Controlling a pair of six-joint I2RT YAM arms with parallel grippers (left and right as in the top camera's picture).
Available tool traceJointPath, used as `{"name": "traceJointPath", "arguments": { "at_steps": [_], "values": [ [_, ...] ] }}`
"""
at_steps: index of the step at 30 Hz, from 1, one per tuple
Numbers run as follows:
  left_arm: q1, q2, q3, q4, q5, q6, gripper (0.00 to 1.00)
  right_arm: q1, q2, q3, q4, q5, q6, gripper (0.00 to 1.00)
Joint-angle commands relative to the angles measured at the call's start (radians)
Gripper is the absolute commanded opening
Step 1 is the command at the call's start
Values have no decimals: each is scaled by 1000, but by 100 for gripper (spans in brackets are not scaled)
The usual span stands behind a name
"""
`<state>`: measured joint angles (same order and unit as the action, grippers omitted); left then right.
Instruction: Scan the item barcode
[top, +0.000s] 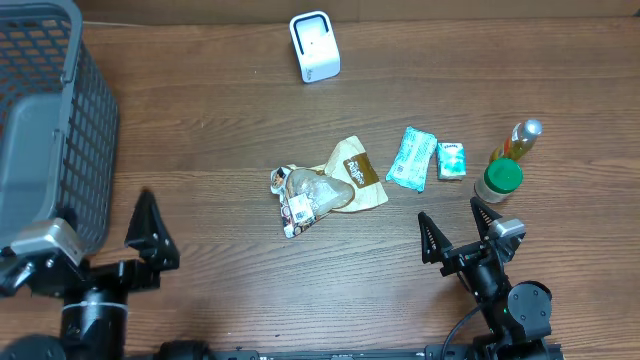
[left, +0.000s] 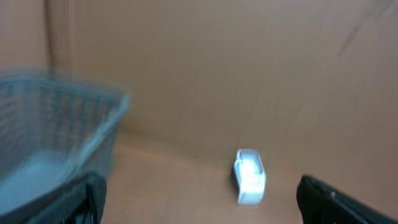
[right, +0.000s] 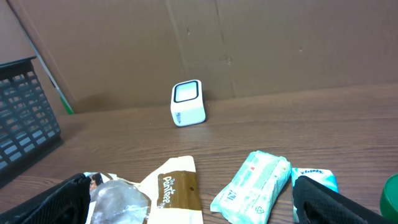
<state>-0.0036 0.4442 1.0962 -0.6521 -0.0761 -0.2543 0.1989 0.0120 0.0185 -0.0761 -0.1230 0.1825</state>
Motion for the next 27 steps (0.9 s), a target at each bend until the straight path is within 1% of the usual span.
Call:
{"name": "traceJointPath", "arguments": {
  "at_steps": [1,2,3,5,8,12,14,17,27],
  "values": [
    [-18,-92,-190,333,37,109,100,8,-5,-10,2,10,-8,100],
    [-15,-126,-286,549,69,137,100,8,-5,-10,2,9,-8,100],
    [-14,-143,-336,650,76,139,99,8,-5,-10,2,10,-8,100],
    [-14,-176,-414,787,76,139,100,8,-5,-10,2,9,-8,100],
    [-14,-234,-521,911,72,139,99,8,-5,-10,2,10,-8,100],
    [-14,-323,-659,1002,35,140,100,8,-5,-10,2,10,-8,100],
    [-13,-394,-765,1079,-11,139,100,8,-5,-10,2,9,-8,100],
    [6,-441,-874,1165,-24,139,100,8,-5,-10,2,10,-8,100],
    [16,-441,-1084,1164,-20,135,100,8,-5,-10,3,10,-8,100]
  ]
}}
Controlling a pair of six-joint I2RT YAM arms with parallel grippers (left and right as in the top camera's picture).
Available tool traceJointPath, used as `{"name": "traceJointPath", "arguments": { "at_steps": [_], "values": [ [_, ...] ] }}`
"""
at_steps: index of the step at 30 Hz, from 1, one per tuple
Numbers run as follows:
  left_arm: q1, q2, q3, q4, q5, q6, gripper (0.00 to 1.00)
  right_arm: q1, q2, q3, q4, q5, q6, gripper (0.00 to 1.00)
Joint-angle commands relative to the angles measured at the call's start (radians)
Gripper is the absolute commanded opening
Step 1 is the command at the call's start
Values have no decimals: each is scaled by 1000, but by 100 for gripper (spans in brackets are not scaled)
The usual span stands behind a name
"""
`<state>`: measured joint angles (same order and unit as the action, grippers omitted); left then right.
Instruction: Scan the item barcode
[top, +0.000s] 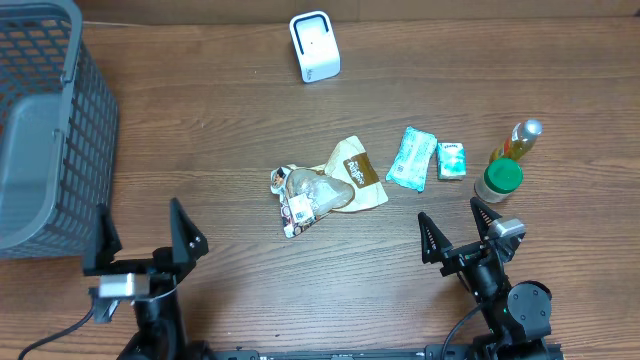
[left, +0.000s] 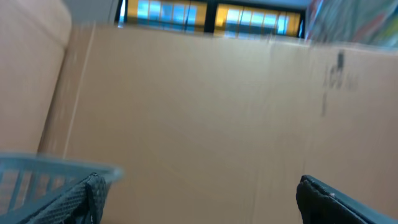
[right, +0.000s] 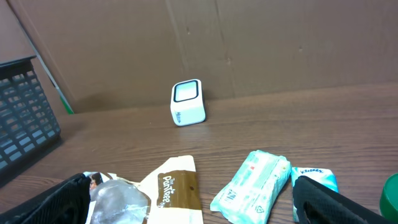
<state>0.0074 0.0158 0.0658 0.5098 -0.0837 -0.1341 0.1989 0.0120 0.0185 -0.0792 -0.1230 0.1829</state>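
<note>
The white barcode scanner (top: 315, 46) stands at the table's far edge, and the right wrist view also shows this scanner (right: 188, 102). Items lie mid-table: a clear and brown snack bag pile (top: 325, 190), a teal wipes pack (top: 411, 158) and a small Kleenex pack (top: 452, 160). My left gripper (top: 145, 240) is open at the front left, holding nothing. Its wrist view faces a cardboard wall, the left gripper (left: 199, 202) empty. My right gripper (top: 455, 228) is open at the front right, short of the items. Nothing sits in the right gripper (right: 193, 205).
A grey mesh basket (top: 40, 130) fills the left side, its rim (left: 56, 165) blurred in the left wrist view. A green-capped jar (top: 499, 180) and a yellow bottle (top: 518, 140) stand at the right. A cardboard wall backs the table.
My left arm has moved right, from the front left corner beside the basket to a spot clear of it. Its camera now points higher, and the scanner has left its view. The right arm is unchanged.
</note>
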Motion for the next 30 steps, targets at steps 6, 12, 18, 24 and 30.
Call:
{"name": "traceJointPath", "arguments": {
  "at_steps": [6,12,18,24,30],
  "values": [
    [5,-13,-61,-198,2,15,100,8,-5,-10,5,10,-8,100],
    [6,-13,-61,-476,56,21,100,8,-5,-10,5,10,-8,100],
    [5,-13,-61,-589,93,50,100,8,-5,-10,5,9,-8,100],
    [5,-12,-61,-588,95,49,100,8,-5,-10,5,9,-8,100],
    [5,-12,-61,-588,95,49,100,8,-5,-10,5,10,-8,100]
  ]
}}
